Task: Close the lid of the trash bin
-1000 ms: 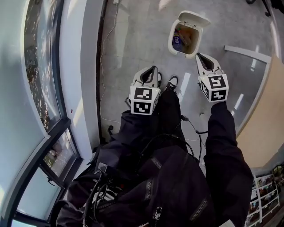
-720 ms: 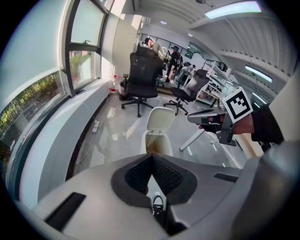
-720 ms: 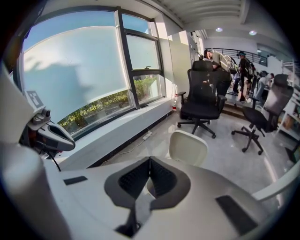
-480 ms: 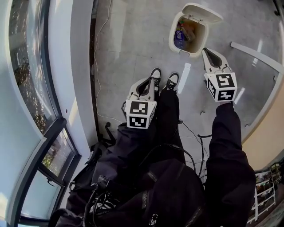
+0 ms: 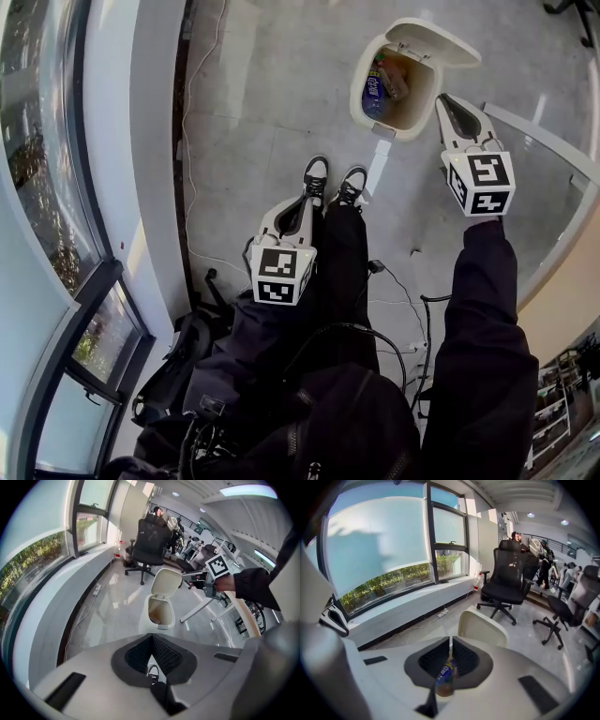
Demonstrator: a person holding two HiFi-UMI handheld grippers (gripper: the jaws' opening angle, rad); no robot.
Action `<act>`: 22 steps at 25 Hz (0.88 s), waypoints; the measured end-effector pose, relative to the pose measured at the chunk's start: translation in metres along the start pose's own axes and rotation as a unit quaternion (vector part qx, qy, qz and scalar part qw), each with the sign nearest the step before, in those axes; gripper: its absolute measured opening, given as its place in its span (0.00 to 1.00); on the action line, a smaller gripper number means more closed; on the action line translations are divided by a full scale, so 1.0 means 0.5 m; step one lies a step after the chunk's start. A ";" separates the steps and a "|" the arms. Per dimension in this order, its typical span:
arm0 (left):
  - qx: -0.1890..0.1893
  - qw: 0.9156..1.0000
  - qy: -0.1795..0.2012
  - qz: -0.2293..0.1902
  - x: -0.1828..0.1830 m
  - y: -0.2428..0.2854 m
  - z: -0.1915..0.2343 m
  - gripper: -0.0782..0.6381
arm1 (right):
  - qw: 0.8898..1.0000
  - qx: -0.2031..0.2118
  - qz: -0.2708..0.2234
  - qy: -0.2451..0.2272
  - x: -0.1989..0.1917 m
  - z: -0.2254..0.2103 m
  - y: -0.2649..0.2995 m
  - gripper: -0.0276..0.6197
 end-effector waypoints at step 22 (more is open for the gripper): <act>0.003 0.999 -0.019 0.027 -0.090 0.006 0.010 0.11 | 0.977 0.014 0.082 -0.196 0.025 -0.200 0.138 0.28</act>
Point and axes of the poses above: the fingertips, and each gripper's own axes: y forward along the fingers, z to its left, x out of its top, the point moved 2 cm from there along -y, backward along the fingers, and after that the axes turned 13 degrees about -z, right-handed, at the moved point
